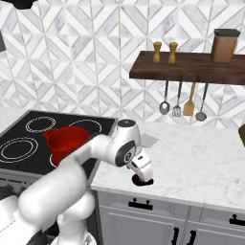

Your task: Put the avocado and tomato in the pot. Retrieve the spatula and lightly stir the vegetables in the pot.

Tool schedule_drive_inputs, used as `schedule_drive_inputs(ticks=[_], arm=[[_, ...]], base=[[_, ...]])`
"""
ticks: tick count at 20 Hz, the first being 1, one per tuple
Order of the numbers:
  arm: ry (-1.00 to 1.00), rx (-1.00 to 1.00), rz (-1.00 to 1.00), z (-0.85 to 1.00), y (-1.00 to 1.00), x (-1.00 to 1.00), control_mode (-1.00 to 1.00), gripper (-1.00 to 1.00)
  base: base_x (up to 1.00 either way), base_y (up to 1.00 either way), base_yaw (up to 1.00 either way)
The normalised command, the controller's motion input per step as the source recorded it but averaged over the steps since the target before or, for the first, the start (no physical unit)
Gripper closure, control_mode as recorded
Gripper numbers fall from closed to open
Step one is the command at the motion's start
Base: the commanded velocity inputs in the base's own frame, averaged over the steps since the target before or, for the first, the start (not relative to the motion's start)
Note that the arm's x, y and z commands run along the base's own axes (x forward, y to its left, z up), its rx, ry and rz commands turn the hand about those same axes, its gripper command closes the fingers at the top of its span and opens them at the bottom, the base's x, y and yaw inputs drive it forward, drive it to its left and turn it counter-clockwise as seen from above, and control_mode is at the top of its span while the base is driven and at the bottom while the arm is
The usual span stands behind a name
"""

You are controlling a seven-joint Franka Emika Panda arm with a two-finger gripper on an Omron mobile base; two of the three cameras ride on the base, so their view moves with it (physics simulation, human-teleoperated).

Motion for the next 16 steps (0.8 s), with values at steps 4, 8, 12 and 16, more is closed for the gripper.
schedule_drive_inputs(ticks=[4, 8, 12, 16], arm=[[0.0, 0.0, -0.06, -0.32, -0.17, 0.01, -1.0, -1.0], [0.0, 0.01, -0.02, -0.18, -0.08, 0.21, -1.0, -1.0], [0.0, 0.03, 0.0, -0.22, -0.01, 0.27, -1.0, -1.0], [0.0, 0.04, 0.0, -0.29, 0.0, 0.23, -1.0, -1.0]], base=[[0.0, 0.0, 0.0], [0.0, 0.0, 0.0], [0.0, 0.0, 0.0], [0.0, 0.0, 0.0]])
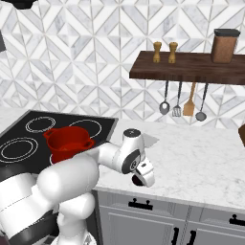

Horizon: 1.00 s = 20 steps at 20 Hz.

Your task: Put the avocado and tomato in the pot. Retrieve the spatula and lightly stir the vegetables in the pot.

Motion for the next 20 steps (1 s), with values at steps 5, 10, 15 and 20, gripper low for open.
schedule_drive_inputs(ticks=[5, 10, 15, 20], arm=[[0.0, 0.04, -0.02, -0.29, 0.0, 0.2, -1.0, -1.0], [0.0, 0.02, -0.01, -0.27, 0.0, 0.11, -1.0, 1.0], [-0.11, 0.0, -0.03, 0.24, 0.0, -0.15, -1.0, 1.0], [-0.25, -0.01, 0.0, 1.0, 0.25, -0.29, -1.0, 1.0]], base=[[0.0, 0.0, 0.0], [0.0, 0.0, 0.0], [0.0, 0.0, 0.0], [0.0, 0.0, 0.0]])
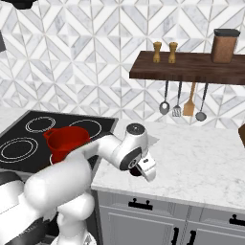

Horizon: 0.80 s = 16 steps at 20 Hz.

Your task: Put the avocado and tomato in the pot. Retrieve the spatula and lightly stir the vegetables in the pot.

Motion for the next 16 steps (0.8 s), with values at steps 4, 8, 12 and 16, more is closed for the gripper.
schedule_drive_inputs(ticks=[4, 8, 12, 16], arm=[[-0.18, -0.07, 0.05, 1.0, 0.75, -0.2, -1.0, 1.0], [-0.05, -0.14, 0.18, 1.0, 1.0, -0.03, -1.0, 1.0], [-0.02, -0.17, 0.19, 1.0, 1.0, 0.0, -1.0, 1.0], [0.03, -0.05, 0.25, 0.54, 1.0, 0.19, -1.0, 1.0]], base=[[0.0, 0.0, 0.0], [0.0, 0.0, 0.0], [0.0, 0.0, 0.0], [0.0, 0.0, 0.0]])
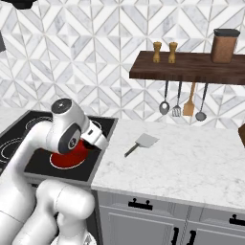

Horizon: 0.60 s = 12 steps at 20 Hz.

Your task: Put the avocado and tomato in the pot. Retrieve the spatula and lightly stir the vegetables in the pot.

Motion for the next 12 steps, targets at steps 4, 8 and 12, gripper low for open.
schedule_drive_inputs(ticks=[4, 8, 12], arm=[[0.04, 0.0, 0.31, 0.04, 1.0, 0.31, -1.0, 1.0], [0.1, 0.0, 0.28, 0.0, 1.0, 0.46, -1.0, 1.0], [0.11, 0.0, 0.23, -0.1, 0.92, 0.55, -1.0, 1.0]], base=[[0.0, 0.0, 0.0], [0.0, 0.0, 0.0], [0.0, 0.0, 0.0]])
